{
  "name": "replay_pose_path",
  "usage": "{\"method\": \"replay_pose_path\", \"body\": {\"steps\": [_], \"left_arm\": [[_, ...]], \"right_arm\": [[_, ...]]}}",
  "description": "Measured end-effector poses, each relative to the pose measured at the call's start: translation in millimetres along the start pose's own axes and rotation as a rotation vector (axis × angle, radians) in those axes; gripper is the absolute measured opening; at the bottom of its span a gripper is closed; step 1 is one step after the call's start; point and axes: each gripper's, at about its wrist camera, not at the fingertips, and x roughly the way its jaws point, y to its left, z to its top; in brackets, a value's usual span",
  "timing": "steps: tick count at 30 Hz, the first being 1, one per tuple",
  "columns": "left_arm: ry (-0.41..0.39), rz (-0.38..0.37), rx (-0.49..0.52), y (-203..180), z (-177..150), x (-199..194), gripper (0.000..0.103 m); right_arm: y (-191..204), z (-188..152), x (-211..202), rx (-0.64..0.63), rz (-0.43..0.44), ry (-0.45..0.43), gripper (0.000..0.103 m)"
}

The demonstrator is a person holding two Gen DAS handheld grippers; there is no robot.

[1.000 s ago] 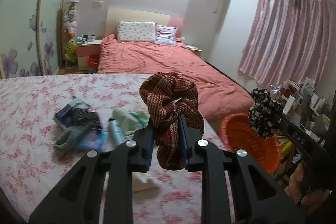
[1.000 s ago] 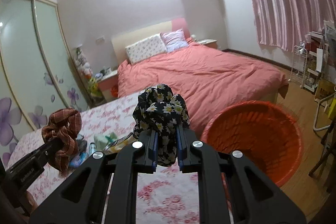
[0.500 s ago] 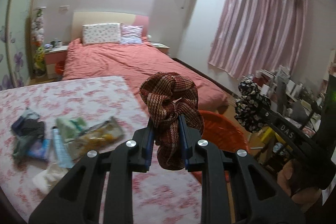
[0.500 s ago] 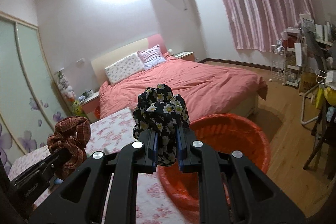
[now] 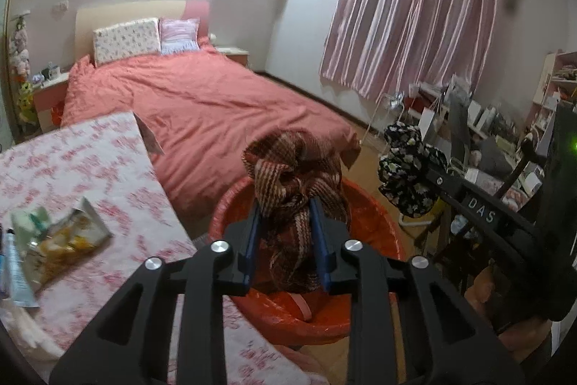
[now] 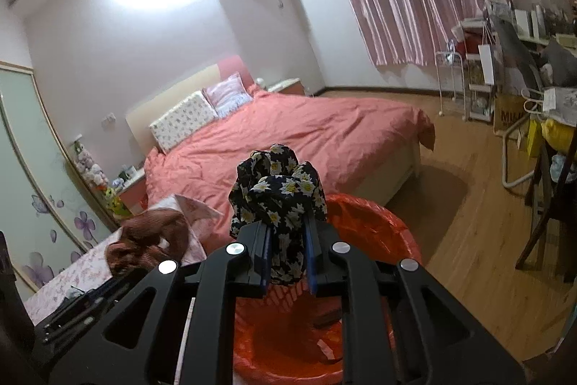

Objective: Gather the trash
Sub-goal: 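Carry the cloth and scrunchie over the orange basket while both tools open to release them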

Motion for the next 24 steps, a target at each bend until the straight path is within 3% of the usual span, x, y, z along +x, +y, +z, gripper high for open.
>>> {"method": "replay_pose_path", "body": {"steps": [1,3,6,11,16,24], "left_arm": [[0.016,0.003,-0.003,-0.4,-2.3,8.9,0.032],[0.045,0.005,-0.007,1.4,-6.0,21.9,0.037],[0.074,0.031,-0.013,9.4,-12.6,32.9,0.046],[0.08,0.087,-0.029,26.5,-18.1,30.0,0.053],[0.044,0.167,-0.013,42.8,-21.2,5.0,0.068],[0.028,0.275,-0.036,84.5,-39.7,-46.5,0.075]], "right_arm": [[-2.9,-2.0,5.5,0.002,-0.009,0.012,0.026],[-9.4,-4.1,12.7,0.008,-0.016,0.035,0.044],[-16.6,-8.6,15.3,0.017,-0.022,0.054,0.054],[-17.8,-8.3,9.0,0.017,-0.042,0.062,0.058],[-6.3,-5.7,2.9,-0.016,-0.062,0.051,0.064],[36.2,-16.8,-2.9,-0.111,-0.025,0.076,0.066]]}}
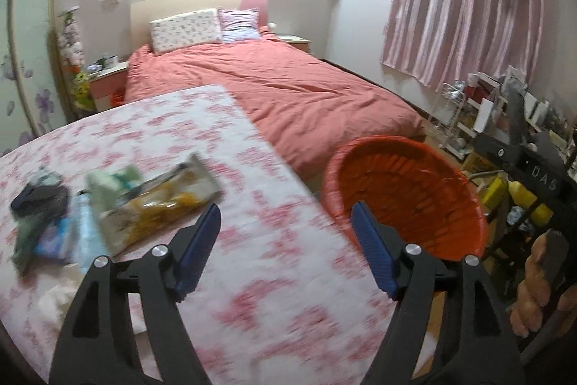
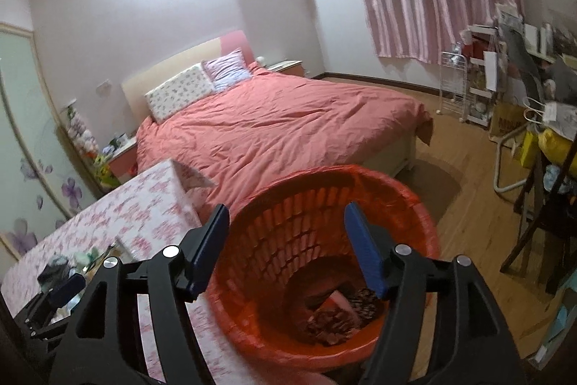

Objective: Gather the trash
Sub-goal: 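Carry the cloth and scrunchie over the orange basket while both tools open to release them, then grasp the white crumpled tissue on the bed with the right tool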

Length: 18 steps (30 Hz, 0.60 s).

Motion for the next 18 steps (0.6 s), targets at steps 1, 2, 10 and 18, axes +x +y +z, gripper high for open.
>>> {"method": "replay_pose_path", "body": {"steps": [1,2,10,18], "left_arm": [[0.0,0.012,-0.007,7.5,-2.4,-3.4,0.075],[-0.001,0.021,-0.015,13.8,-4.8,-6.8,0.075],[-0.012,0.129,-0.11,88.7,-25.4,-38.7,0.076],[-0.022,0.277,-0.198,156.9,-46.4,-65.1,0.079]], "right_arm": [[6.5,-1.9,-0.4,-0.011,0.009,0.005,0.067],[10.0,-3.6,-1.0,-0.019,0.015,0.009,0.067],[64.6,-25.2,-3.4,-0.128,0.104,0.068,0.067],[126.1,-53.6,-7.8,-0.231,0.205,0.138,0.072]]}}
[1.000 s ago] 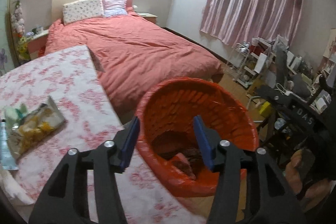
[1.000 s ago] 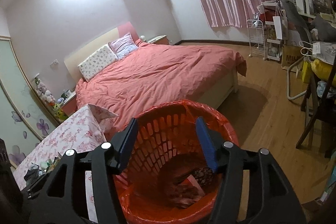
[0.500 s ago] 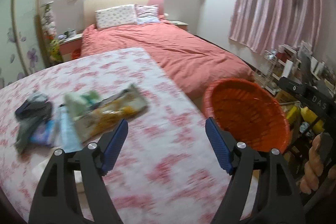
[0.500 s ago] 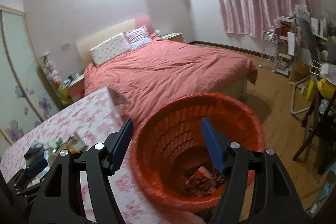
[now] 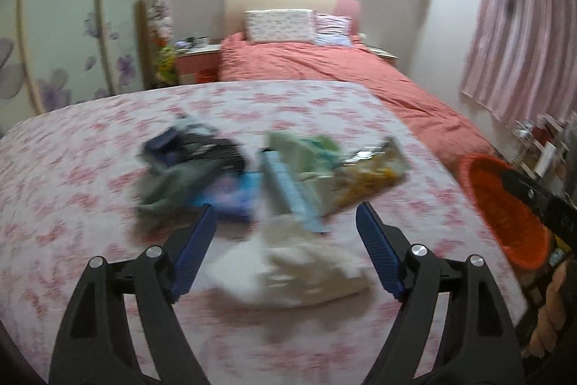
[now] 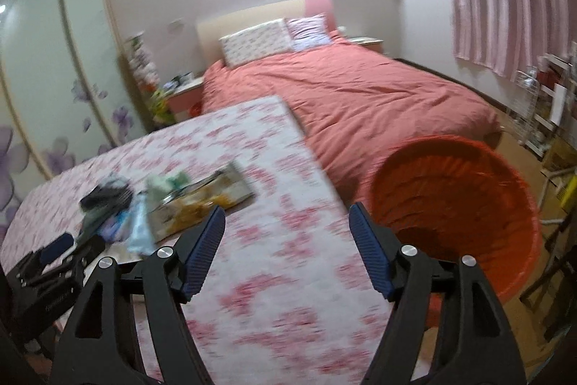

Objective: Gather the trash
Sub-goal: 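Grasp the white crumpled tissue on the bed with the right tool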

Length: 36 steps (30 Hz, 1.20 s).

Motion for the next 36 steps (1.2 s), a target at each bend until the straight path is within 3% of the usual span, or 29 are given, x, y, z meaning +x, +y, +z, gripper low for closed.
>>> {"method": "replay_pose_path", "body": {"steps": [5,12,18,23,26,29,36], "left_arm": [[-0.007,0.072,-0.061,44.2,-4.8,-9.0,0.088],[-0.017,0.139,-0.129,90.2,-11.3,-23.2,0.09],[-0.011,0.161,-0.169,116.6,-17.6,-29.6,0.09],[0.007,0.164,-0.204,131.0,-22.9,-26.5,0.09],[0.017,0.159,-0.205,130.8,-23.9,-23.3,0.09],[0.025,0.155,-0.196,127.8,-24.1,-18.7,0.09],[0.037,0.134,-0.178,117.2,-13.8,-3.4,0.09]], "right_arm": [[49.4,-13.2,11.3,-0.07,0.082,0.055,0.082],[119.4,-34.3,30.3,-0.19,0.19,0.144,0.084],[149.3,-50.0,53.6,-0.252,0.193,0.23,0.085],[149.9,-58.4,70.2,-0.257,0.167,0.307,0.083],[148.4,-57.4,67.7,-0.266,0.154,0.295,0.069],[145.8,-56.4,67.3,-0.264,0.171,0.296,0.062],[119.1,-51.9,52.9,-0.227,0.148,0.269,0.059]]}}
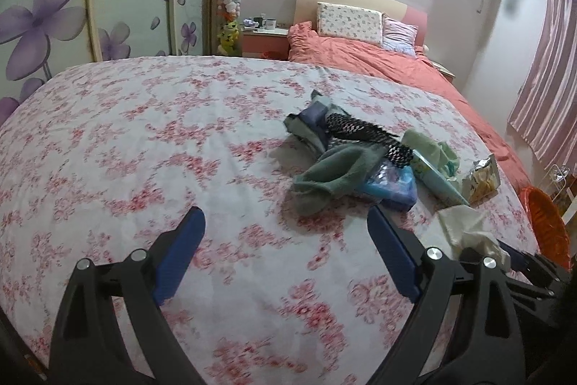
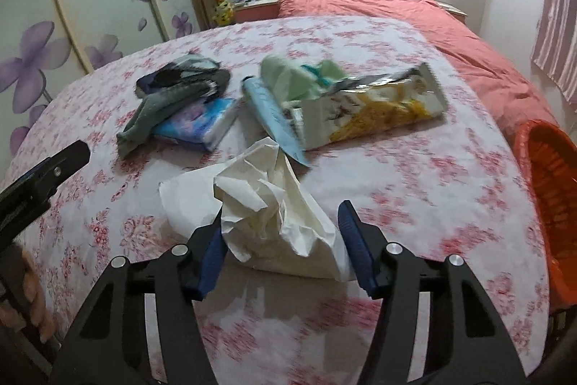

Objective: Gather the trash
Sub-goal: 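Grasp the grey-green cloth with the left tool while the right tool holds the tissue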

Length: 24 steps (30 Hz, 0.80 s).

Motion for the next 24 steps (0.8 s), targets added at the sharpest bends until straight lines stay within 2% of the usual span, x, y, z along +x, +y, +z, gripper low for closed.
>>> {"method": "replay_pose_path", "body": {"steps": [9,15,24], "left_arm": [[0.002,-0.01,0.059,-33.5,18.4,28.6,0.09],[0.017,0.004,0.098,-50.5,28.2,51.8,0.088],[0.095,-0.002,0.123,-55.0,29.9,80.2,0.062]], "right_arm": [[-35.8,-2.7,-25.4,0.076,0.019,-0.051,0.059],[-56.1,6.9,-32.9,0.112,-0.031,-0.115,0.059],[-78.9,6.5,-24.4,0.163,-0.048,-0.107,0.059]]}}
